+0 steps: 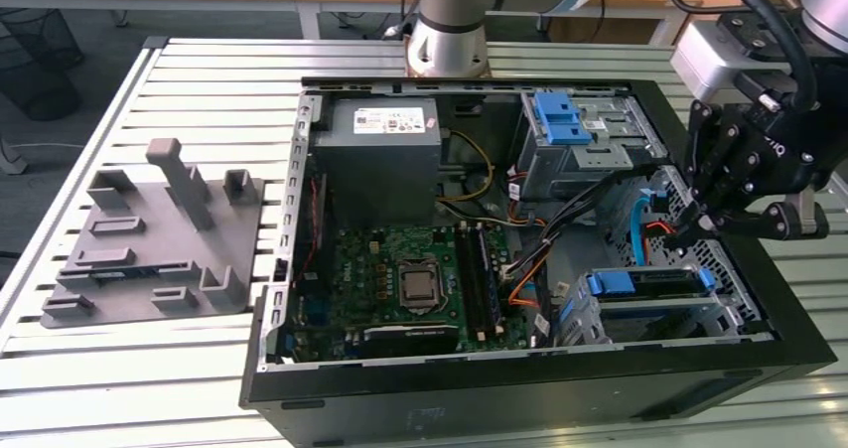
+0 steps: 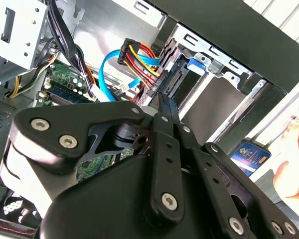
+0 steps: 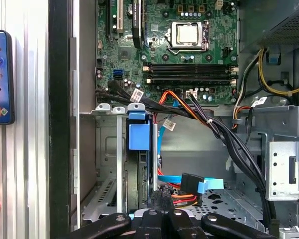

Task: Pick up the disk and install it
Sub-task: 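Insert the first disk wire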

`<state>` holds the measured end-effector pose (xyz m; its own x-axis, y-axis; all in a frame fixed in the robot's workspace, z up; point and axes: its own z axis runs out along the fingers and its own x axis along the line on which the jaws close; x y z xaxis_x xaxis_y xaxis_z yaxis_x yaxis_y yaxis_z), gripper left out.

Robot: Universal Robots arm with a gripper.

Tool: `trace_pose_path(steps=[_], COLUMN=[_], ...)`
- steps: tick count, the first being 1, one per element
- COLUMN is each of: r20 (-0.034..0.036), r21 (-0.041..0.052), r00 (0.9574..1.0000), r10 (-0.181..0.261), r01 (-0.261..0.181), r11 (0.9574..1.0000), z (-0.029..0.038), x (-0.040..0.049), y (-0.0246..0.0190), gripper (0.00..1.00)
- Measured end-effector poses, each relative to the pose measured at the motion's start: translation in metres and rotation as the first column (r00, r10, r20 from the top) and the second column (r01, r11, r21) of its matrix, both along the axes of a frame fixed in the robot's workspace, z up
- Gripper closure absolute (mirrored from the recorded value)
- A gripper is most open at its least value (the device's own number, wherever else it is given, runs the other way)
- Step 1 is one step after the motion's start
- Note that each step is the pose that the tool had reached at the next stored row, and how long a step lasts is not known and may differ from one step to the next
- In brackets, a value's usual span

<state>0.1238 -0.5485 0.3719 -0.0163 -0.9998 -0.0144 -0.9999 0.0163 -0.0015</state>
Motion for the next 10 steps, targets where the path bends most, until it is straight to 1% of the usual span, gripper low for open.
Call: trace_pose_path(steps=[1,2,6,8,10], r20=[0.0000,0.0000,0.0000,0.0001,0.0016], r21=[-0.0002,-0.0003,-0.0002,0.0001,-0.0002], r00=[1.0000,1.0000,1.0000,1.0000,1.0000], r10=[0.000,0.000,0.000,0.000,0.000], r01=[0.000,0.000,0.000,0.000,0.000], r11=[1.0000,1.0000,1.0000,1.0000,1.0000], z=[-0.0005,-0.0012,-0.0039,-0.0060,-0.0082], x=[0.0000,0.0001,0.0002,0.0001,0.0001], y=[0.0004,0.0013,0.0059,0.0069,0.0072], gripper=[0.89,0.83,0.83,0.83,0.83])
